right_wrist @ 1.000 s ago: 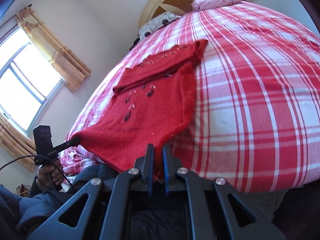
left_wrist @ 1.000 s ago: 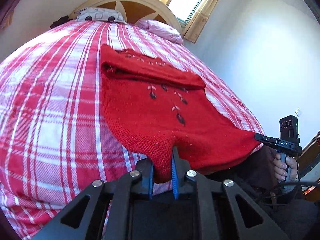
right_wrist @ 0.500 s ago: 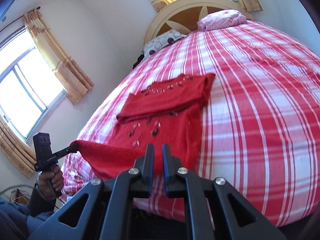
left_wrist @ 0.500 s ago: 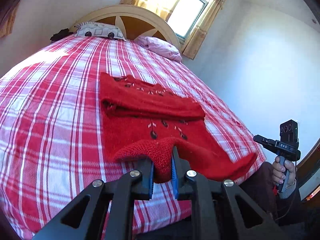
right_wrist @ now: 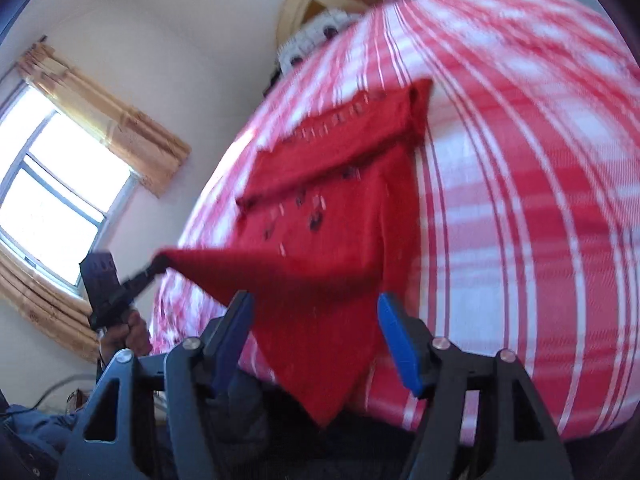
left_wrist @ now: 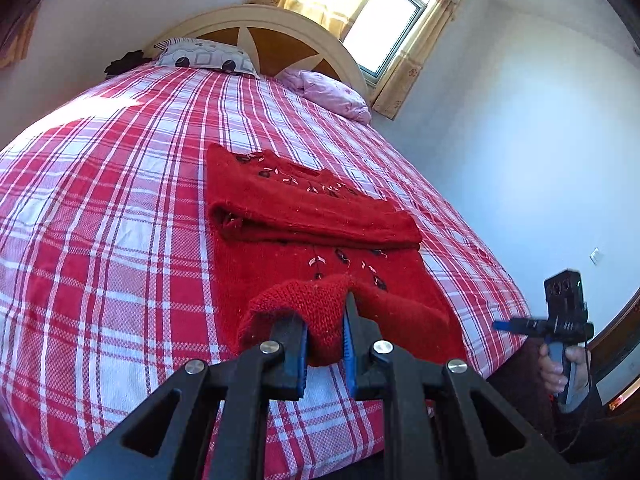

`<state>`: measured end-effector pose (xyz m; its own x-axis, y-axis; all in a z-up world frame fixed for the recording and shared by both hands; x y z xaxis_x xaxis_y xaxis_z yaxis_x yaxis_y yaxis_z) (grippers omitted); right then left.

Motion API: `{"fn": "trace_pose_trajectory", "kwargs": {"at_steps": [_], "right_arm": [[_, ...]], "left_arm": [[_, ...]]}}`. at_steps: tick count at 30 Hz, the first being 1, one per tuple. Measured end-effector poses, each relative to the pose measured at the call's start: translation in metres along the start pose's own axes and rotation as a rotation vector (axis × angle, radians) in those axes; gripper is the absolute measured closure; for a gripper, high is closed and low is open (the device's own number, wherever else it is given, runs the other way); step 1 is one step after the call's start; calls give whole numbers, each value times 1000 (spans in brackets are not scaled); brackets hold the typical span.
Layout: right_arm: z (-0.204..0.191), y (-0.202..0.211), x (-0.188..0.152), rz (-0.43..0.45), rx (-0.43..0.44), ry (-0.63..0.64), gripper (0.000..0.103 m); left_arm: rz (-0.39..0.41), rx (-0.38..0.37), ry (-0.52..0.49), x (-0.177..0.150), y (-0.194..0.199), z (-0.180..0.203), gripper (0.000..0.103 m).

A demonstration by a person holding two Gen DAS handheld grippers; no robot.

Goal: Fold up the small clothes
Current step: 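Lift the hem with both grippers and fold it over toward the collar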

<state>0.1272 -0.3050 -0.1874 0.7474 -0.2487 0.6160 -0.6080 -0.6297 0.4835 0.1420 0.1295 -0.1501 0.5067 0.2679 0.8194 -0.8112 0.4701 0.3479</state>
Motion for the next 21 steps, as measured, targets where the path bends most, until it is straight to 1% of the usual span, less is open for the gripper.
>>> {"fn": "trace_pose_trajectory", "kwargs": {"at_steps": [1, 2, 5, 8, 10, 14, 18, 19, 20, 21], "right_arm": [[2, -1, -12, -27, -36, 11, 37], [4, -1, -20, -46, -50, 7, 38], [11, -7, -49, -126, -20, -81, 40], [13, -13, -74, -183, -40, -101, 38], [18, -19, -85, -218, -22, -158, 38], [25, -32, -93, -248, -28, -205, 38], [19, -39, -96, -261, 18, -248, 39], [17, -42, -98, -267, 29, -252, 43], [16, -46, -101, -277, 27, -252, 53], [15, -48, -102, -279, 19, -247, 60]], "left_arm": [[2, -1, 0, 0, 1, 1, 89], [4, -1, -2, 0, 2, 1, 89], [11, -5, 2, 0, 2, 1, 89], [11, -6, 2, -2, 1, 2, 89], [8, -8, 4, -4, 1, 2, 89], [5, -7, 12, -6, 1, 0, 89], [0, -6, 20, -8, 0, -3, 89], [0, -6, 22, -9, 0, -3, 89], [0, -6, 22, -9, 0, -4, 89], [0, -6, 22, -9, 0, -4, 89]]}}
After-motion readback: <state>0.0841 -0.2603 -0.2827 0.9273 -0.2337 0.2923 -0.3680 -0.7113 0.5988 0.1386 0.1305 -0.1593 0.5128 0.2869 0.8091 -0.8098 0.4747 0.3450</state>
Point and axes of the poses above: each gripper's, at about its wrist camera, not at the fingertips, and y roughly against the way its jaws point, z to its right, x to its top, the point moved 4 cm from there along -y, roughly the way its jaws point, and after that the axes turned 14 degrees about z, right-handed, at the moved point
